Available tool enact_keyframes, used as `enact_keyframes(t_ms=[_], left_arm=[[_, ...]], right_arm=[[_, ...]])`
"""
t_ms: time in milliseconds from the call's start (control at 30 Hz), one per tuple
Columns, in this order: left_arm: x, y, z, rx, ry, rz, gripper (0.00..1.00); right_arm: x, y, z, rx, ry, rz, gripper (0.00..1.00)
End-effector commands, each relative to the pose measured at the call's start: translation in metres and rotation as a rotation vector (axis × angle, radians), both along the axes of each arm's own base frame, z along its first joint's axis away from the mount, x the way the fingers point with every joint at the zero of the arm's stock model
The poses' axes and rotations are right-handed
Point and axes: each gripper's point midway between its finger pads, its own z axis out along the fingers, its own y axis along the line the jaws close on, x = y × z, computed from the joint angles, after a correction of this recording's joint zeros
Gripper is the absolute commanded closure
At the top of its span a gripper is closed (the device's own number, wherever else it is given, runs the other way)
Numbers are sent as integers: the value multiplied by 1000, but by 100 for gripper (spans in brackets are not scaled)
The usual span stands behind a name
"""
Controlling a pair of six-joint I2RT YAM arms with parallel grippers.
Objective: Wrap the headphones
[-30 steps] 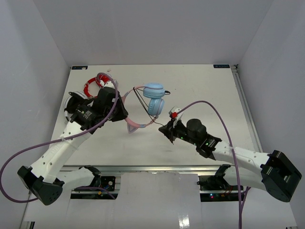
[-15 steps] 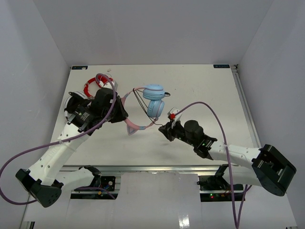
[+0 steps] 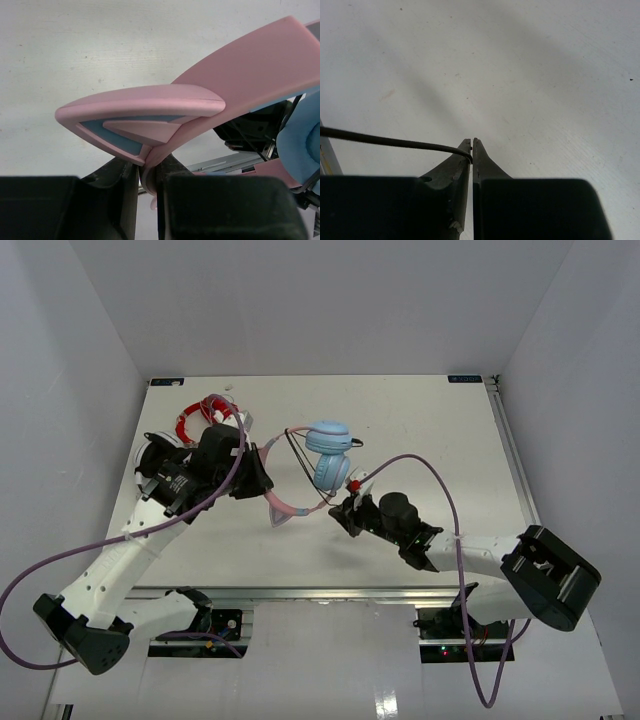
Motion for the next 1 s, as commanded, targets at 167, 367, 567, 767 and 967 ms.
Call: enact_keyframes(t_ms=[167, 367, 567, 767, 967], left_arm=[[-43, -43, 16, -141, -79, -450, 100], [-54, -43, -5, -108, -57, -549, 100], [-46, -30, -37, -11, -22, -503, 100], [-33, -38, -44, -32, -3, -455, 100], [-33, -48, -44, -64, 7, -490, 100]], right_arm=[[43, -19, 53, 35, -131, -131, 92], [56, -36, 90, 76, -207, -222, 92], [59, -47, 109, 127, -239, -283, 87], [39, -34, 99, 222, -182, -186, 83], [37, -26, 92, 245, -155, -155, 81]])
